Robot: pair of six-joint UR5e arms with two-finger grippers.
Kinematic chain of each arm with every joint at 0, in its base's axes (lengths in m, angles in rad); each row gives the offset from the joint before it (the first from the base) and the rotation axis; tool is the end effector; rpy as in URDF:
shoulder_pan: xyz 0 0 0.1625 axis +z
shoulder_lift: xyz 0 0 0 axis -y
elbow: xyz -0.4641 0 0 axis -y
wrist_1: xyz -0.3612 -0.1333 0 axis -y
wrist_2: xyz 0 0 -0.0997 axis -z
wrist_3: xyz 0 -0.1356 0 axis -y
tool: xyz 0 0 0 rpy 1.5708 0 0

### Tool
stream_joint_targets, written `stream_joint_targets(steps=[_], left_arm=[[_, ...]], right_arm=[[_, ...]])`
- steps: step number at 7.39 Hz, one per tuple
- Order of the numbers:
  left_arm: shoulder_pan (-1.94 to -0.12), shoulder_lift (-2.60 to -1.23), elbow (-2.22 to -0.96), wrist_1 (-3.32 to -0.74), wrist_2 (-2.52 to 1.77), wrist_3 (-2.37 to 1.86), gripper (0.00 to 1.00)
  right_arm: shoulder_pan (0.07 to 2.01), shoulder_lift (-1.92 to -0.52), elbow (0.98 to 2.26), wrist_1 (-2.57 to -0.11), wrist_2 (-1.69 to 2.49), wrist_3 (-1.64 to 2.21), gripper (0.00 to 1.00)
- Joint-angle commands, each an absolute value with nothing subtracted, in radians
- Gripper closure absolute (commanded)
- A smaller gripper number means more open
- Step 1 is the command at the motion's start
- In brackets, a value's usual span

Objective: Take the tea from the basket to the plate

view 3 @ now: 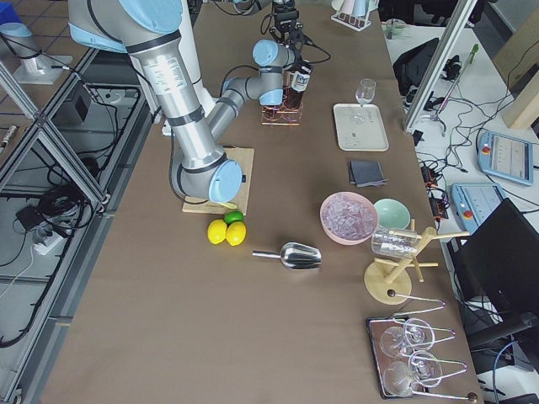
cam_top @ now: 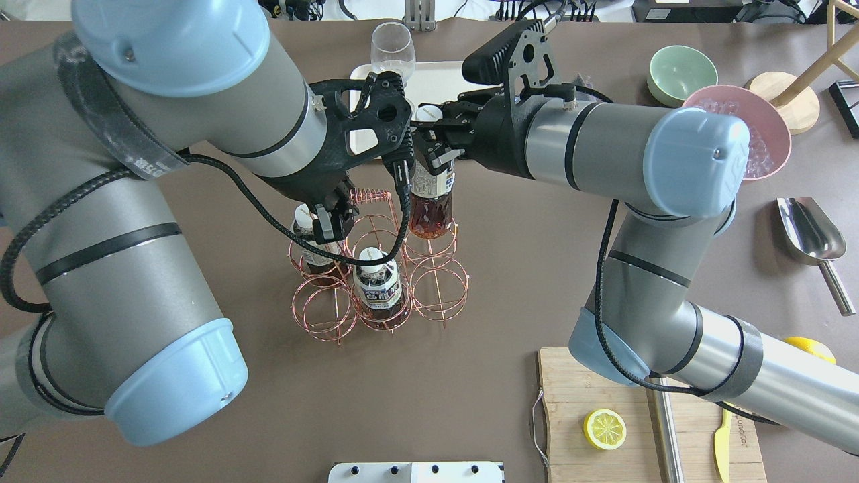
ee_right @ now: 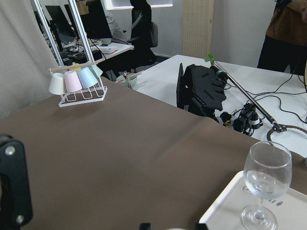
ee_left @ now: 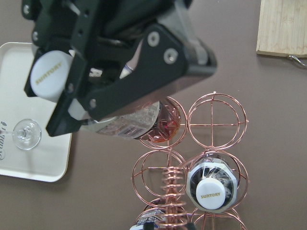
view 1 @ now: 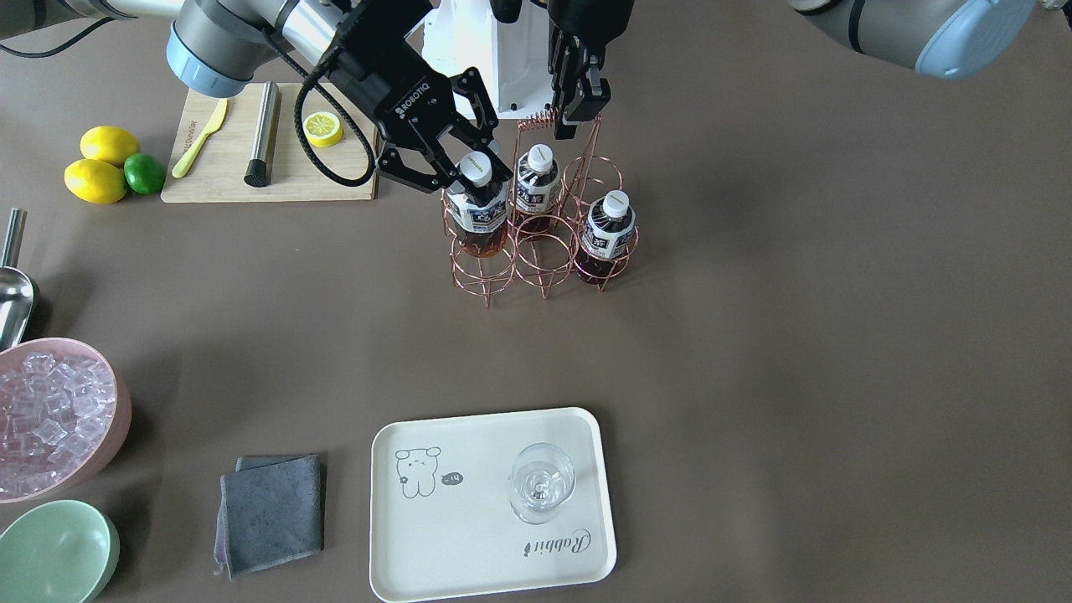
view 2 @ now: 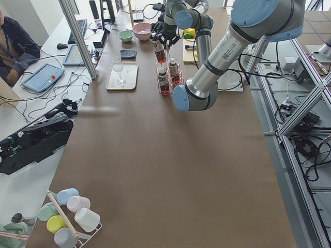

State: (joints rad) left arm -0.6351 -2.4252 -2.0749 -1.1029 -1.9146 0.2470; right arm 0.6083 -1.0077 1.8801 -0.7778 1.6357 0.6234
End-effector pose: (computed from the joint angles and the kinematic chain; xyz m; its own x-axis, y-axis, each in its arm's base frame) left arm 0.4214 -0.4194 0.1169 0.2132 0.9769 -0.0155 -0.5759 0.1385 0.8057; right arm -0.4256 -0.4481 0.1663 0.3747 -0.7263 0.5762 -0.3649 0.4558 0.8118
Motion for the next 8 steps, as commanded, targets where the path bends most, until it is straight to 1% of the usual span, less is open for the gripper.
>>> stream_joint_targets(steps=[1, 4, 5, 7, 8], left_arm=[[-0.637, -2.425, -2.075, -1.103, -1.917, 0.247, 1.0], [-0.678, -2.427, -2.082, -1.1, -1.936, 0.249, 1.0], [-0.71, -2.428, -2.082, -1.098, -1.974, 0.253, 1.0], [-0.765, -2.428, -2.083, -1.097, -1.997, 0.261, 1.0], [-0.802, -2.427, -2.086, -1.095, -2.012, 0.261, 1.0]], right_arm=[[0.727, -0.951, 1.891, -0.868, 1.722, 0.637, 1.0], [0.879, -0.96, 1.82, -0.859, 1.815, 0.562, 1.0], [0.906, -0.959, 1.762, -0.801, 1.809, 0.557, 1.0], [0.927, -0.933, 1.471, -0.439, 1.758, 0.564, 1.0], [0.908, -0.886, 1.388, -0.396, 1.703, 0.574, 1.0]])
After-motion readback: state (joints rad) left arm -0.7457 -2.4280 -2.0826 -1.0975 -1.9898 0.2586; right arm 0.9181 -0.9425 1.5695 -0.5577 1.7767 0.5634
